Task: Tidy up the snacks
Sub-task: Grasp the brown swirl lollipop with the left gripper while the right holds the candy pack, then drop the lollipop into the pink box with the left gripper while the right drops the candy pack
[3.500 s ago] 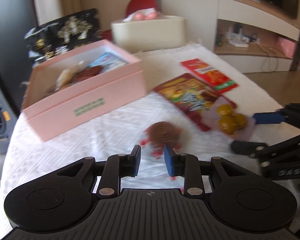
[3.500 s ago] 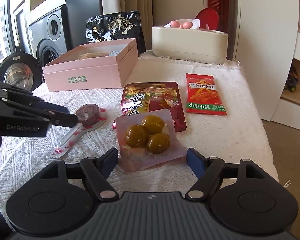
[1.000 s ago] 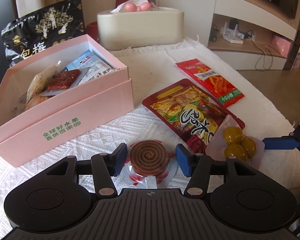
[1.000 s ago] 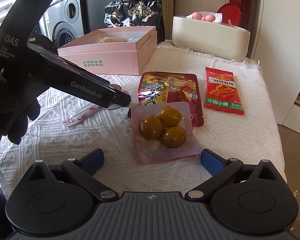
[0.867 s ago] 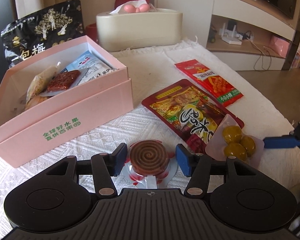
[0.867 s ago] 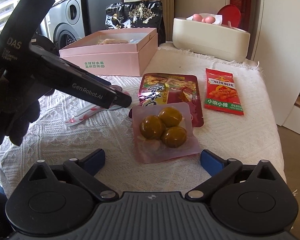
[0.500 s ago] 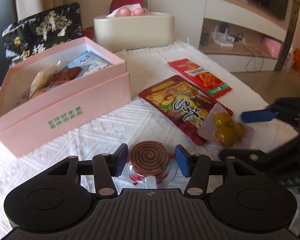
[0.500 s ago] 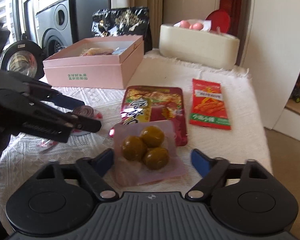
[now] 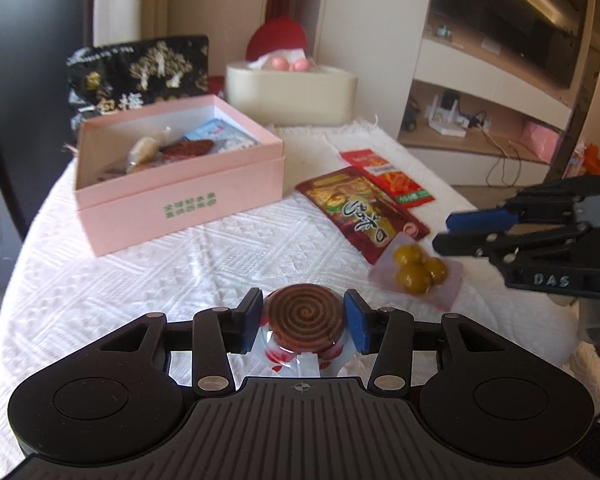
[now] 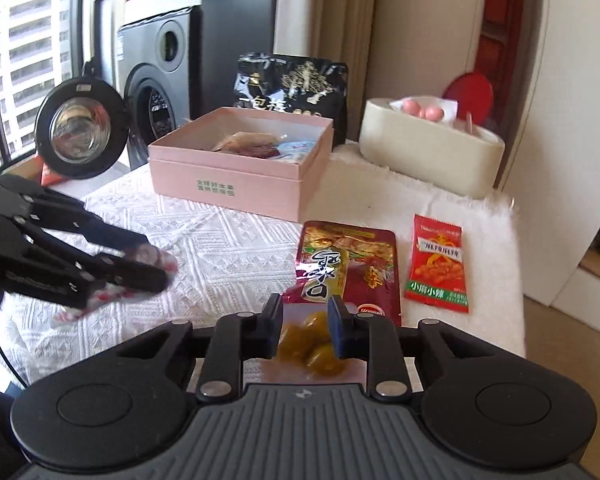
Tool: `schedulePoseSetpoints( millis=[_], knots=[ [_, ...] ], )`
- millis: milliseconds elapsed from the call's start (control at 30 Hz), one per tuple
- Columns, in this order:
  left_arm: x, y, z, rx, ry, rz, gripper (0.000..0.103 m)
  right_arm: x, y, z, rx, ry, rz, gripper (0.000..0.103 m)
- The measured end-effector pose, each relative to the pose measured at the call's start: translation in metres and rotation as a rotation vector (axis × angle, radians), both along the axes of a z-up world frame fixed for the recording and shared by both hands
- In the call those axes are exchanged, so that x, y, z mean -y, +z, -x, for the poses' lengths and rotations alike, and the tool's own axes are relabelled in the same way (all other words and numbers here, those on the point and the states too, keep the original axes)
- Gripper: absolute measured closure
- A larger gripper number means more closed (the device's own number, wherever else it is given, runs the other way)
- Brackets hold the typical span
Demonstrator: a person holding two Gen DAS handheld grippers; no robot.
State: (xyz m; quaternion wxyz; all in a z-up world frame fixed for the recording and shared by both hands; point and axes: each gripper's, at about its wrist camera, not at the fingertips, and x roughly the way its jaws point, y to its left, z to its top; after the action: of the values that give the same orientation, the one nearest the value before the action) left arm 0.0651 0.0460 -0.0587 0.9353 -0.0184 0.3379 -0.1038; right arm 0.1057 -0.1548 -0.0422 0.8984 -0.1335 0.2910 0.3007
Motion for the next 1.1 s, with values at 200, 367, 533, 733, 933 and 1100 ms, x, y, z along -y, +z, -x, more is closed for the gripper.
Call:
schedulePoseSetpoints(
  millis=[200, 367, 533, 733, 933, 1100],
  knots=[
    [-0.001, -0.004, 0.015, -0.009, 0.021, 0.024, 0.053, -0.001, -0.013, 0.009, 0.009, -0.012, 0.037, 0.049],
    [0.002, -0.017, 0.010, -0.051, 0.016, 0.051, 0.053, 0.001, -0.025, -0.003, -0.011, -0.049, 0.001, 0.048],
    [0.005, -0.025, 0.006, -0.081, 0.008, 0.059, 0.053, -0.001, -0.044, -0.023, -0.117, -0.069, -0.045, 0.045],
    [0.001, -0.029, 0.004, -0.097, 0.030, 0.077, 0.053, -0.006, -0.037, -0.006, -0.061, -0.032, 0.006, 0.051],
    [-0.001, -0.014, 0.007, -0.073, 0.011, 0.087, 0.053, -0.003, -0.002, 0.006, -0.061, 0.035, -0.078, 0.052],
    [-0.028, 0.050, -0.010, 0.091, 0.047, 0.082, 0.053, -0.010, 0.058, -0.006, 0.033, 0.077, -0.171, 0.051]
  ],
)
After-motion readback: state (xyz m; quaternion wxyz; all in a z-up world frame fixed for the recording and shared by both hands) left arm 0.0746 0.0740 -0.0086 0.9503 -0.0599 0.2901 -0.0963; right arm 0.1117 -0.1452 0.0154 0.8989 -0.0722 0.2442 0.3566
